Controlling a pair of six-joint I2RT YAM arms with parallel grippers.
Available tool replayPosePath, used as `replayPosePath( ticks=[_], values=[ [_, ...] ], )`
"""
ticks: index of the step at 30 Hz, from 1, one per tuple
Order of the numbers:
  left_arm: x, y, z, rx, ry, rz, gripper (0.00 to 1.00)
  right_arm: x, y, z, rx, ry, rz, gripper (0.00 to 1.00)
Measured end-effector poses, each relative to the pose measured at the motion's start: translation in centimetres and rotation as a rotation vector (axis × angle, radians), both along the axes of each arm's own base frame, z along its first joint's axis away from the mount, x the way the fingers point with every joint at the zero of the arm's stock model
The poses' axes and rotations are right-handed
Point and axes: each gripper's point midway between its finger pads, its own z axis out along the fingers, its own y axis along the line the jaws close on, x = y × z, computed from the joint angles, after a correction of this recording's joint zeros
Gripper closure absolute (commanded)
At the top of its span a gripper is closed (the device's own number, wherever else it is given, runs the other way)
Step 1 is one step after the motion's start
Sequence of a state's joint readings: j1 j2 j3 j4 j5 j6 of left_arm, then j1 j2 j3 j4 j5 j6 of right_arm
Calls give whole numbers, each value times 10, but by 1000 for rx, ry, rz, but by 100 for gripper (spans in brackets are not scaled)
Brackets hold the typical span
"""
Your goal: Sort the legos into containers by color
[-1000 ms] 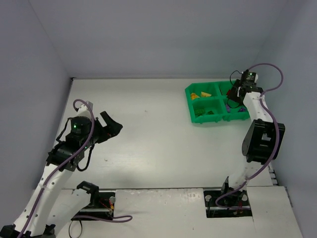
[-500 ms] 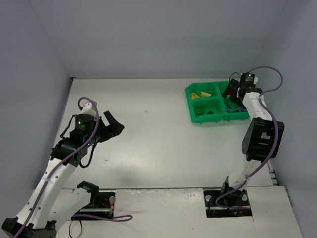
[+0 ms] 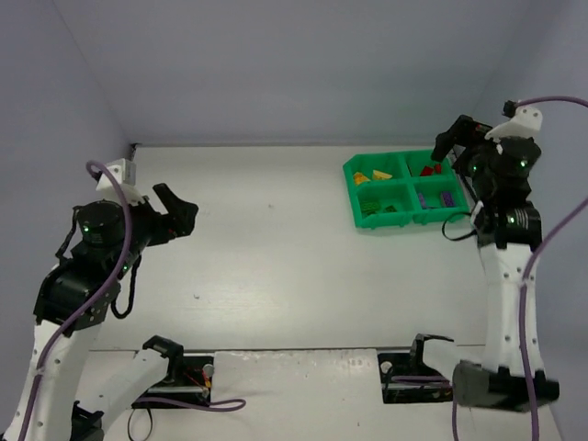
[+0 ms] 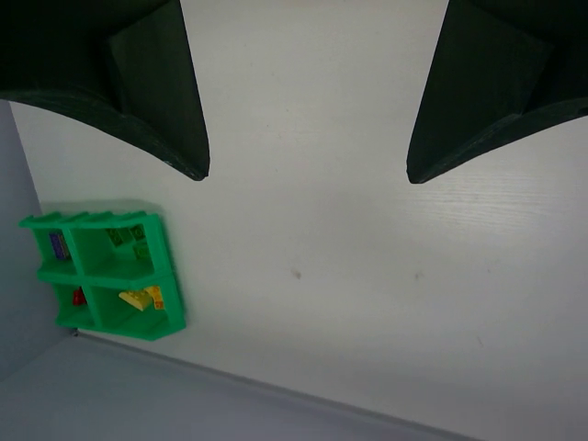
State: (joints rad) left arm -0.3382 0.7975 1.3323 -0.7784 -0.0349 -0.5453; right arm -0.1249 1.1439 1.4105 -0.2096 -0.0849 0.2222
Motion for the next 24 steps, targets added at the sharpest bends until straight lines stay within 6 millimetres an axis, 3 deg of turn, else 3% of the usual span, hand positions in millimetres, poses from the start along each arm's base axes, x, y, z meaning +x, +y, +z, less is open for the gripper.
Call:
replayPosePath(
  ticks=[3, 6, 10, 15, 19, 24],
  values=[
    [-8, 14, 24, 48, -55, 33, 18, -44, 21, 38, -38, -129, 59, 0],
    [-18, 27, 41, 90, -105, 64, 18, -83, 31, 54, -61, -210, 84, 0],
    [-31, 39, 48, 135, -135, 90, 18, -126, 32, 58, -69, -277, 74, 0],
    [-39, 47, 41, 171, -141, 106, 18, -175, 32, 57, -98, -349, 64, 0],
    [-44, 52, 24, 182, -126, 115, 18, -192, 35, 51, -118, -362, 81, 0],
    [-44, 56, 11, 190, -107, 140, 18, -186, 37, 28, -124, -287, 97, 0]
  ],
)
